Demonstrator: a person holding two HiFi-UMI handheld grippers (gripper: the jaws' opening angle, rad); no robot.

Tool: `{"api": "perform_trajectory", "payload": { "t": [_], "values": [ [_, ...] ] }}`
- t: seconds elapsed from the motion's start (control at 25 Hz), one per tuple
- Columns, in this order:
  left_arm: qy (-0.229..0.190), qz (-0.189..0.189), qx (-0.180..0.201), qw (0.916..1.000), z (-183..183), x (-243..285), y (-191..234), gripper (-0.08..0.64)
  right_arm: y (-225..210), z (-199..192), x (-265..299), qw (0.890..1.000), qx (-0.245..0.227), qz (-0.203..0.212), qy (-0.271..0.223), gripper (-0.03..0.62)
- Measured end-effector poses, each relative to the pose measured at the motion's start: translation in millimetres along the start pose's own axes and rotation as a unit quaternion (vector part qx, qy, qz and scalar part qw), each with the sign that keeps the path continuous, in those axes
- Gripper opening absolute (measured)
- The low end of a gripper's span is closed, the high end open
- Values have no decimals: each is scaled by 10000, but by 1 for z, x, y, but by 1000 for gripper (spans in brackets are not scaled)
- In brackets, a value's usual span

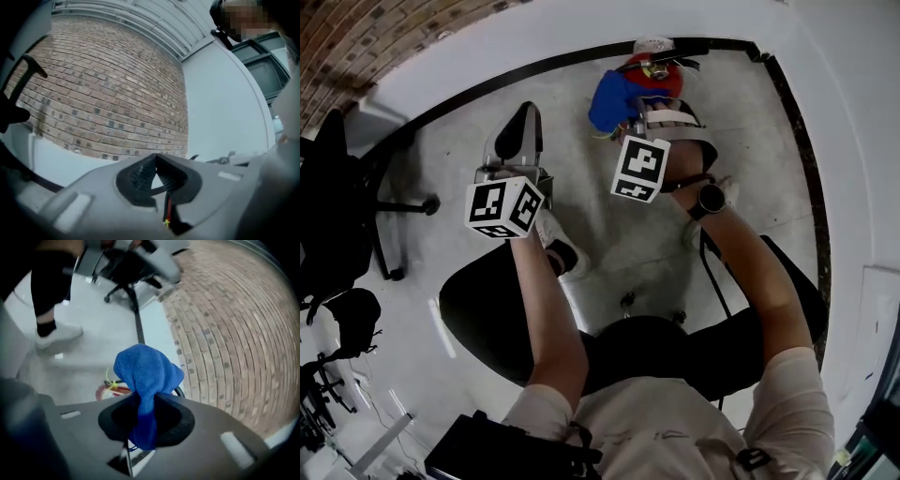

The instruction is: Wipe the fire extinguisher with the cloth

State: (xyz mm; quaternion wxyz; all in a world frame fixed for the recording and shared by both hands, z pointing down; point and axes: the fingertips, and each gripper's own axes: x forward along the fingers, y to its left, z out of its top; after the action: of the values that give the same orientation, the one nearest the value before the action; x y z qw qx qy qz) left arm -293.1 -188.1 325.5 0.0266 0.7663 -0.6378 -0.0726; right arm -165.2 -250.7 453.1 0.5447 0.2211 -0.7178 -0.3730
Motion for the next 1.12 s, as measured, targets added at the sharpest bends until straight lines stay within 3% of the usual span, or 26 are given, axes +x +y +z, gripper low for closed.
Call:
{"api": "perform_trajectory", "payload": {
  "t": [0.08,0.16,0.24,0.36,0.52,0.64,0.84,1.04,1.12],
  "values": [
    [-46,30,-29,10000,4,-8,10,2,2,1,21,9910,-1127,-317,652,78],
    [-83,91,-52,9999,8,-16,22,2,3,2,40,9727,-1989,-524,1077,79],
    [-105,157,-73,9998,8,-25,33,2,10,4,54,9556,-2579,-516,1331,80],
    [-32,157,-21,9999,1,-34,40,2,38,-2,75,9408,-3031,-200,1503,80],
    [66,115,-38,9999,-14,-43,41,2,103,-22,107,9306,-3286,206,1599,79],
    [243,-9,-9,9997,-33,-49,44,2,160,-34,134,9345,-3159,449,1575,80],
    [473,-247,-29,9986,-70,-44,40,2,229,-46,180,9369,-3101,428,1558,81],
    [805,-206,-28,9965,-100,-26,32,2,285,-69,219,9371,-2976,920,1573,81],
    [792,-186,-30,9967,-108,-23,34,2,303,-90,226,9371,-2722,1321,1743,80]
  ]
}}
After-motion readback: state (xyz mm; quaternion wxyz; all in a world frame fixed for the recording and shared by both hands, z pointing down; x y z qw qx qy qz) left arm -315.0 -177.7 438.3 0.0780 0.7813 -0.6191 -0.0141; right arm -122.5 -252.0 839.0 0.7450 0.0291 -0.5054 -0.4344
